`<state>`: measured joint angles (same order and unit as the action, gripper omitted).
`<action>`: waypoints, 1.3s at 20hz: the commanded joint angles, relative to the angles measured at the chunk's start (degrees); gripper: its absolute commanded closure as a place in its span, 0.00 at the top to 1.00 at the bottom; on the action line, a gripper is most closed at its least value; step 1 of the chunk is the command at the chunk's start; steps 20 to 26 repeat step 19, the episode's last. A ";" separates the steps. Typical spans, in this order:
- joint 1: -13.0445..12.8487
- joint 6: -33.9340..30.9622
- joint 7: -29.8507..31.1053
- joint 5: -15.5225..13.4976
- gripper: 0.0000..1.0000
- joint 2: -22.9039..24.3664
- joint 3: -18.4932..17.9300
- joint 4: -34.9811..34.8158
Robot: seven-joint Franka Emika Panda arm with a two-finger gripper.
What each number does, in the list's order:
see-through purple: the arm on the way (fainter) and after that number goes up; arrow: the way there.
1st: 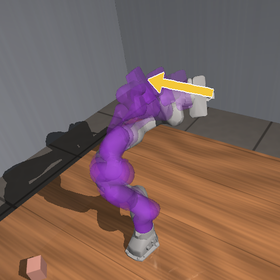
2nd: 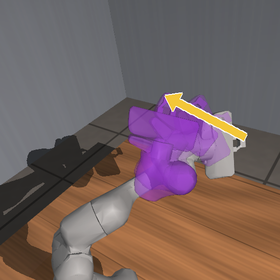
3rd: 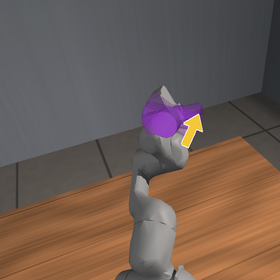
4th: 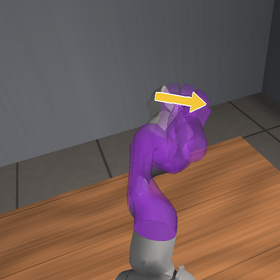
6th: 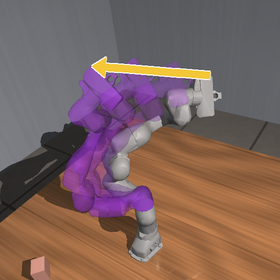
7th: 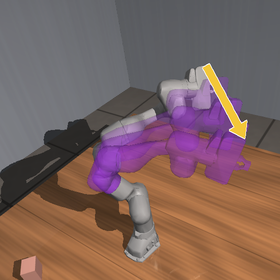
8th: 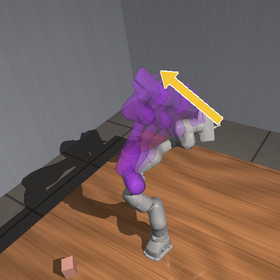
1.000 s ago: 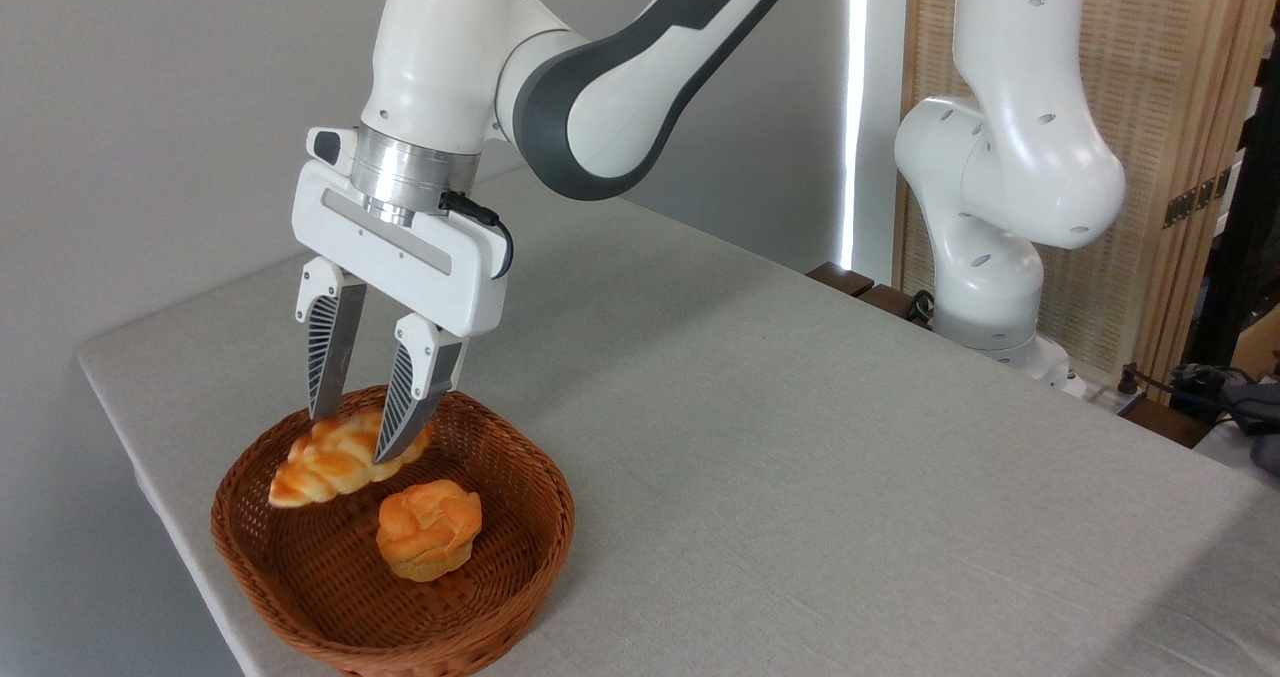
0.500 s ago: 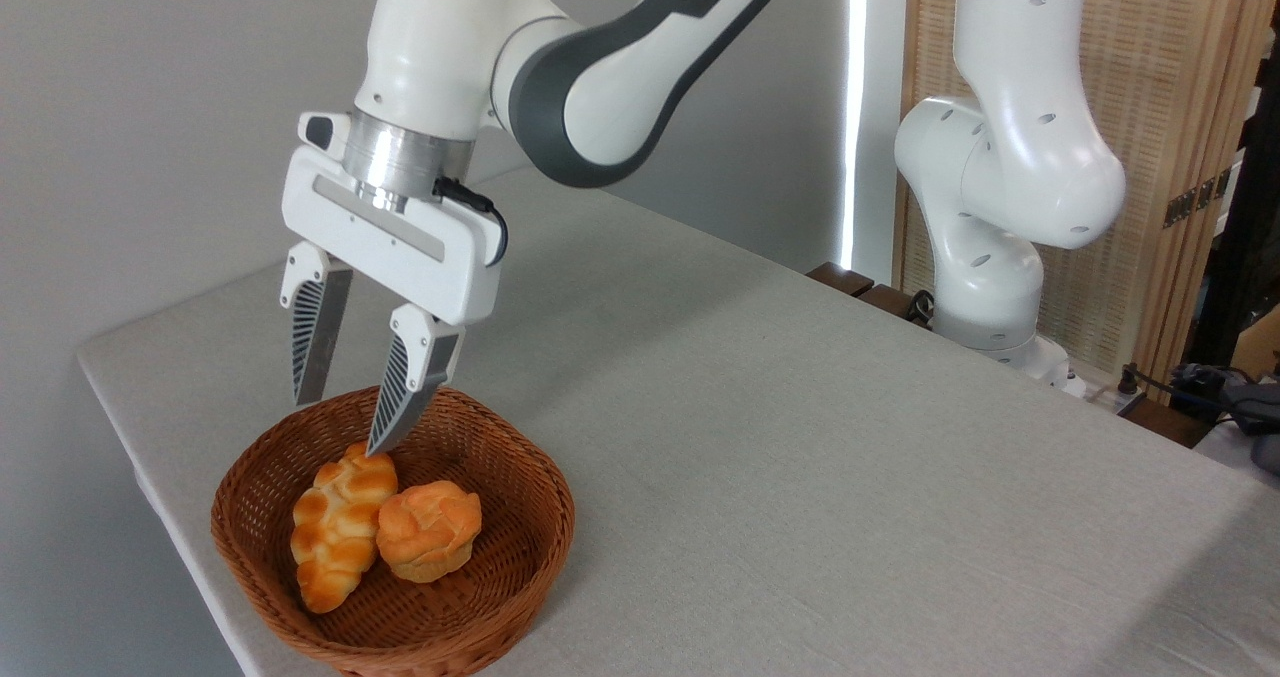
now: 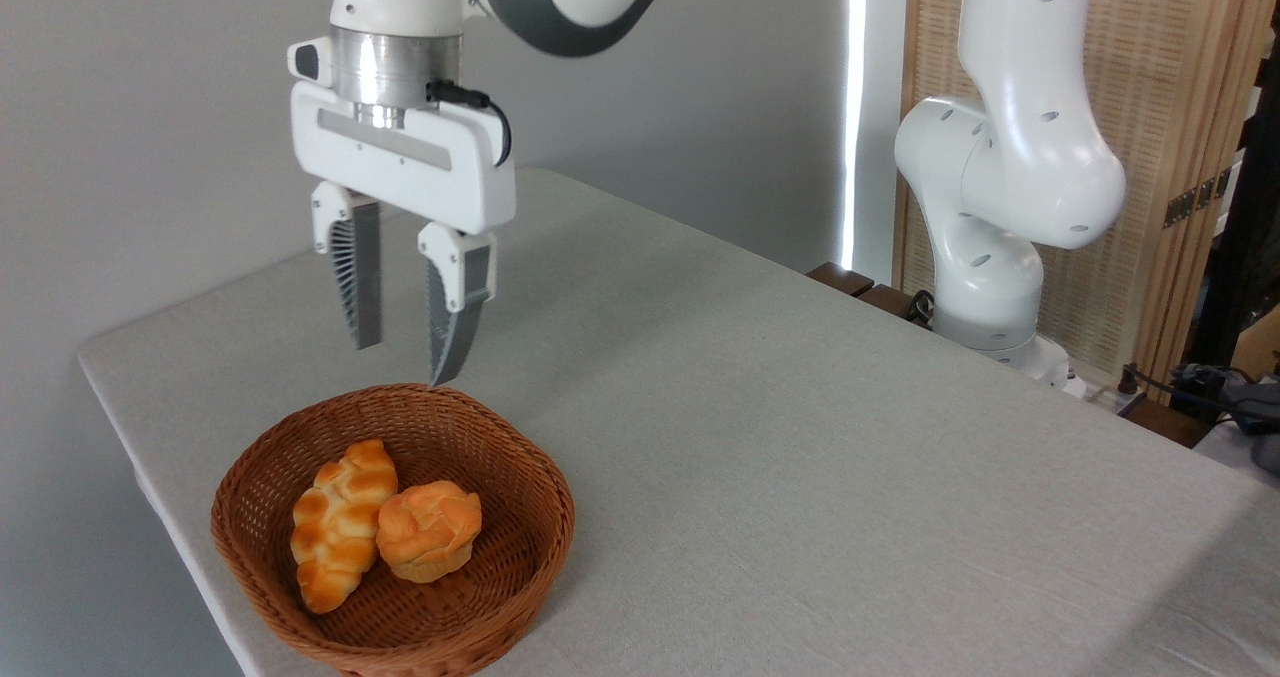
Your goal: Put bread into the basket
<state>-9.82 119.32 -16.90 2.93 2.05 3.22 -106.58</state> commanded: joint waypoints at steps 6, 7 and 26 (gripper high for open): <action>-0.37 -18.34 -23.87 -2.93 1.00 2.16 -2.94 3.48; -0.37 -18.34 -23.97 -4.07 1.00 2.60 -3.30 3.48; -0.28 -18.25 -23.88 -9.61 1.00 2.43 -7.60 4.97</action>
